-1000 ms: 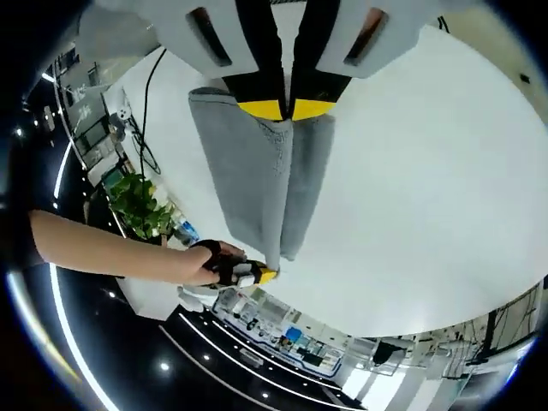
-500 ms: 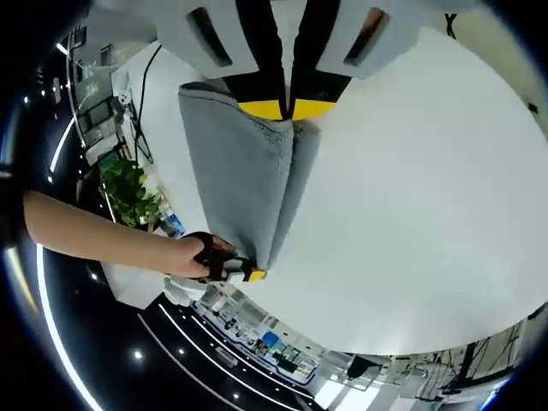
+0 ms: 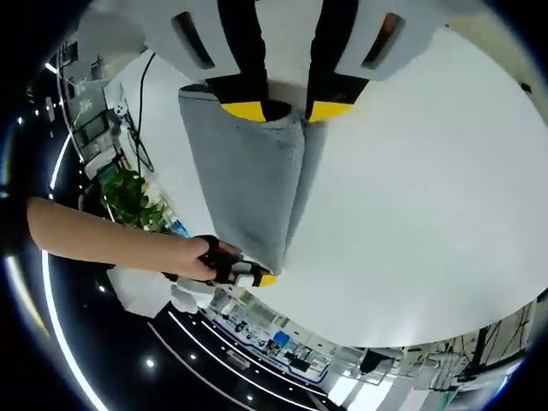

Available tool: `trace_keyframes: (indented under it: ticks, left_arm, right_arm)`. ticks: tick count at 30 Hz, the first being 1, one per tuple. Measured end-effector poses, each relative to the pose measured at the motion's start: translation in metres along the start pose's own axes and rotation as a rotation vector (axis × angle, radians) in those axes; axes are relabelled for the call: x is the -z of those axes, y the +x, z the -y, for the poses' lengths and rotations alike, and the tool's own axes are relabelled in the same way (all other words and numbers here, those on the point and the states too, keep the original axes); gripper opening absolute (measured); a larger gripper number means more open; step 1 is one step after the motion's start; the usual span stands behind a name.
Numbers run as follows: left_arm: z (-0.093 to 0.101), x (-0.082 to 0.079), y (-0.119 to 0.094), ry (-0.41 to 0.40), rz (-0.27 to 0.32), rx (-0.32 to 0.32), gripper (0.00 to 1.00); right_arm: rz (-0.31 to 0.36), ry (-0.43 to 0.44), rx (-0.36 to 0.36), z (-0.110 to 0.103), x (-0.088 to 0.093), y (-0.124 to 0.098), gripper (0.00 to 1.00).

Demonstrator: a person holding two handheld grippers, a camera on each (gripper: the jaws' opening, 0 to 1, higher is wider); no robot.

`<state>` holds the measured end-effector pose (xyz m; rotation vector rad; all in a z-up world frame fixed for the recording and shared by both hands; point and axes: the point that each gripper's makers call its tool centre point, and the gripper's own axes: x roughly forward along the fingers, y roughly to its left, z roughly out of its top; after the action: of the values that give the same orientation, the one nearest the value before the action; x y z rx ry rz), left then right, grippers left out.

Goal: Fold the towel on the table until its edges align and the towel forms a compact rectangular stack.

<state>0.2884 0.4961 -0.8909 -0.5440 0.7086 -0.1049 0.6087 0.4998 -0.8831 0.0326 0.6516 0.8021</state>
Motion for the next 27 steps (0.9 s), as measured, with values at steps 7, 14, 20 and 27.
trace_keyframes:
  ticks: [7, 14, 20, 27]
  left_arm:
    - [0.006, -0.018, 0.002, 0.090, 0.015, 0.007, 0.46]
    - [-0.001, -0.033, 0.013, 0.141, 0.016, -0.007, 0.49]
    - [-0.016, -0.049, 0.028, 0.180, 0.004, -0.019, 0.49]
    - [-0.020, -0.061, 0.048, 0.260, -0.019, 0.002, 0.47]
  right_arm:
    - [0.003, 0.008, 0.006, 0.010, -0.002, -0.014, 0.20]
    - [-0.008, 0.006, 0.035, 0.025, 0.006, -0.039, 0.20]
    - [-0.028, 0.033, 0.069, 0.043, 0.019, -0.056, 0.23]
    - [-0.059, 0.012, 0.107, 0.054, 0.036, -0.077, 0.28]
